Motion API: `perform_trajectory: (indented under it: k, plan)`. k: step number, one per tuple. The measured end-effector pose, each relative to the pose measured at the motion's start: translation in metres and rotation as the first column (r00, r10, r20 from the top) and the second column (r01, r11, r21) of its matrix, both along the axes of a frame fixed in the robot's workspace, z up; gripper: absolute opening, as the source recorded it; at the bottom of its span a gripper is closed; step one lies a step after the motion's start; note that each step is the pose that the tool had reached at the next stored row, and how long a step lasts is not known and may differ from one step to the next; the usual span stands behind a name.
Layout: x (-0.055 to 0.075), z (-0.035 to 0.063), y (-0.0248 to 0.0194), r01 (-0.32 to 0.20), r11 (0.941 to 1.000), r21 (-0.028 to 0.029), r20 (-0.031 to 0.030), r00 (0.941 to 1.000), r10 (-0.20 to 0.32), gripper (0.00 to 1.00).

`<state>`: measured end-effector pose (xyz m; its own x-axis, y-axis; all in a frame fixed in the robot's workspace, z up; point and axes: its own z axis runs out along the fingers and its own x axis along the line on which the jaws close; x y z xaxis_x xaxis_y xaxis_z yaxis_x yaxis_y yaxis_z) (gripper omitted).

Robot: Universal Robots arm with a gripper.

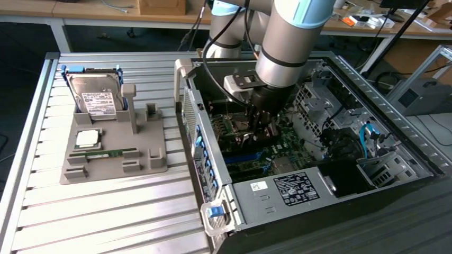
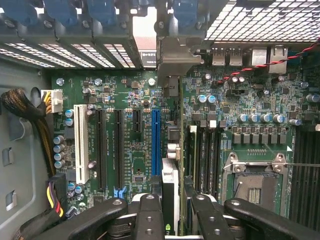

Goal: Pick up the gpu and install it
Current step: 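Insert the gpu into the slot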

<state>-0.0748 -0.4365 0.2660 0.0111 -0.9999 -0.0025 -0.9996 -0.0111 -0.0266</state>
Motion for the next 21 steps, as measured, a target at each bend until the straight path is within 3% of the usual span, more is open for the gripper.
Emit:
perform_trajectory:
  k: [18, 21]
  plan:
    - [-0.0069, 0.0, -0.0041, 0.0, 1.0, 0.0, 0.0, 1.0, 0.0, 0.27]
    - [-0.0071, 0.0048, -0.0043, 0.0, 1.0, 0.0, -0.0004, 1.0, 0.0, 0.27]
